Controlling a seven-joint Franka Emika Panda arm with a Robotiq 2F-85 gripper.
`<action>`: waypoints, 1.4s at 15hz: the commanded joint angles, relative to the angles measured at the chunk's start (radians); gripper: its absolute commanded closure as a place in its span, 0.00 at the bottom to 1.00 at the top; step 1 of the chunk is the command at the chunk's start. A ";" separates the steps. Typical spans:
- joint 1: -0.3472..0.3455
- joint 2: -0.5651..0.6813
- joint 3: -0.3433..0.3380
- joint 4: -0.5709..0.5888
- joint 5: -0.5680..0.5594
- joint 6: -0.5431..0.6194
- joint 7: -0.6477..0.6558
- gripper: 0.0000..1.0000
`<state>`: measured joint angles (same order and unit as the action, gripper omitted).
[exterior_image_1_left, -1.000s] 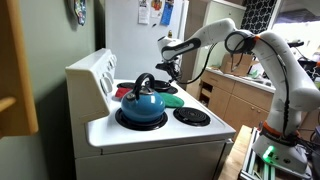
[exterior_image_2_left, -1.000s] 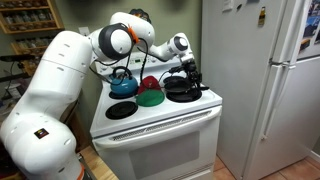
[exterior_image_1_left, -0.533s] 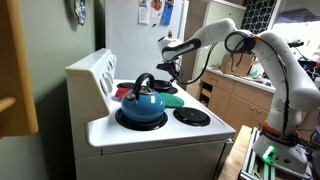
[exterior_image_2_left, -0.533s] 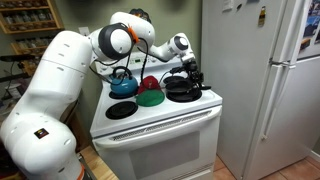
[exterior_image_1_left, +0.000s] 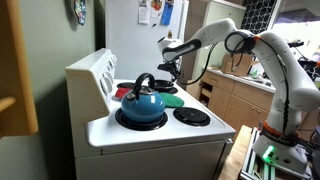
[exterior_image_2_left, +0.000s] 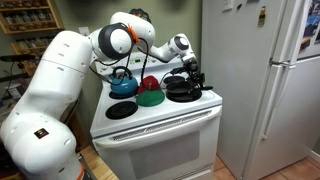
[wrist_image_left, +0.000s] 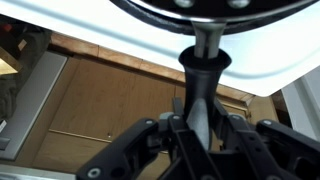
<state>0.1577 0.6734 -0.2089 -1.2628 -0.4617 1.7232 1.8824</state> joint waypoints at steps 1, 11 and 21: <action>-0.004 -0.007 -0.001 -0.022 -0.024 -0.008 0.008 0.92; -0.009 0.006 -0.015 -0.025 -0.045 -0.003 0.017 0.92; -0.008 -0.008 -0.007 -0.033 -0.032 -0.007 0.013 0.29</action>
<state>0.1501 0.6903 -0.2220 -1.2699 -0.4819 1.7232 1.8842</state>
